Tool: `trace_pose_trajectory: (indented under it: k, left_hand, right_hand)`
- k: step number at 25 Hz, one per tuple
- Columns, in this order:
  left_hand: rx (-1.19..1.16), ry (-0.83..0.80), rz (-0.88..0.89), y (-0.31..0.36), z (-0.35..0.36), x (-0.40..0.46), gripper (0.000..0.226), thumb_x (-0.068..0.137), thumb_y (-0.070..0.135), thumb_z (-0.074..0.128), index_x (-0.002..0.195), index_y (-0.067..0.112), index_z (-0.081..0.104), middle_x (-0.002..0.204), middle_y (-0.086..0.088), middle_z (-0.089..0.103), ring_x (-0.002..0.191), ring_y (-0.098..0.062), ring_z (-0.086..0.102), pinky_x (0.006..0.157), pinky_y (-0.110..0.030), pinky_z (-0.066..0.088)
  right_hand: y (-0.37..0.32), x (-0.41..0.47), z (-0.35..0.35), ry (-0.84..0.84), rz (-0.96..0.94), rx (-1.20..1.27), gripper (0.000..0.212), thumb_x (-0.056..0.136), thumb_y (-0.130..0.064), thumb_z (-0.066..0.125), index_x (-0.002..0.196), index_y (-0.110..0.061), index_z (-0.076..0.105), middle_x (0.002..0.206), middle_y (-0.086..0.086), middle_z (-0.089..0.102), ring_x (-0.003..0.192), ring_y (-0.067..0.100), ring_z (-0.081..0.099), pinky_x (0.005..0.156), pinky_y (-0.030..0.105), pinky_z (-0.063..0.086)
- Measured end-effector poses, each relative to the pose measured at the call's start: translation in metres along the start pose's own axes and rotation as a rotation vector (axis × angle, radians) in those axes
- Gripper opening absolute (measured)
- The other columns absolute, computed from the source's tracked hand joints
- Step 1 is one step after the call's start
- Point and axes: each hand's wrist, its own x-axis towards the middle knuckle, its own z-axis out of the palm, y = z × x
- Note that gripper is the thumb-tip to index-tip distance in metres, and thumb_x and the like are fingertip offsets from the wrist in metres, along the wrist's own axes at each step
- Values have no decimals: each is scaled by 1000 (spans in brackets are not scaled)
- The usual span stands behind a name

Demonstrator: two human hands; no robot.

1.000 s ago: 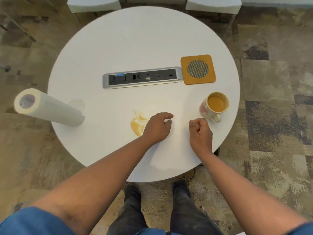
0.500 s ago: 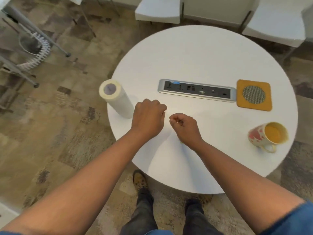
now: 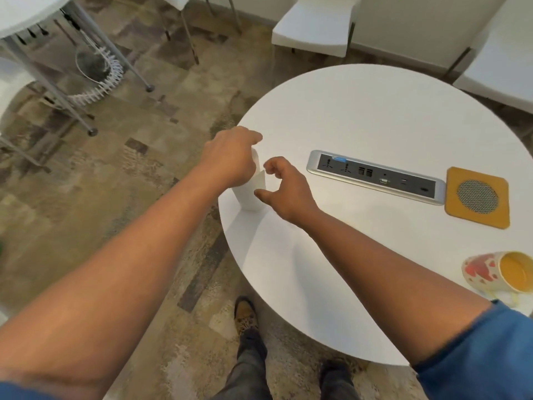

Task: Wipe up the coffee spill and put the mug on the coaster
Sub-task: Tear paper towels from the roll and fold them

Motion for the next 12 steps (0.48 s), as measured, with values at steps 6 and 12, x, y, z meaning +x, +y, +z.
trace_pose_trajectory:
  k: [6, 12]
  left_hand:
    - [-52, -41, -44, -14, 6, 17, 56, 88, 3, 53, 136, 31, 61, 141, -2, 59, 125, -30, 57, 93, -44, 54]
    - [-8, -132, -75, -23, 5, 15, 39, 86, 4, 58, 116, 25, 70, 112, -3, 64, 91, -28, 60, 64, -33, 46]
  right_hand:
    - [4, 3, 13, 7, 36, -76, 28, 78, -31, 79, 95, -32, 56, 94, -14, 65, 94, 15, 60, 90, 50, 48]
    - [7, -5, 8, -66, 30, -126, 22, 89, -22, 58, 101, -29, 75, 105, -6, 71, 97, 21, 62, 92, 49, 49]
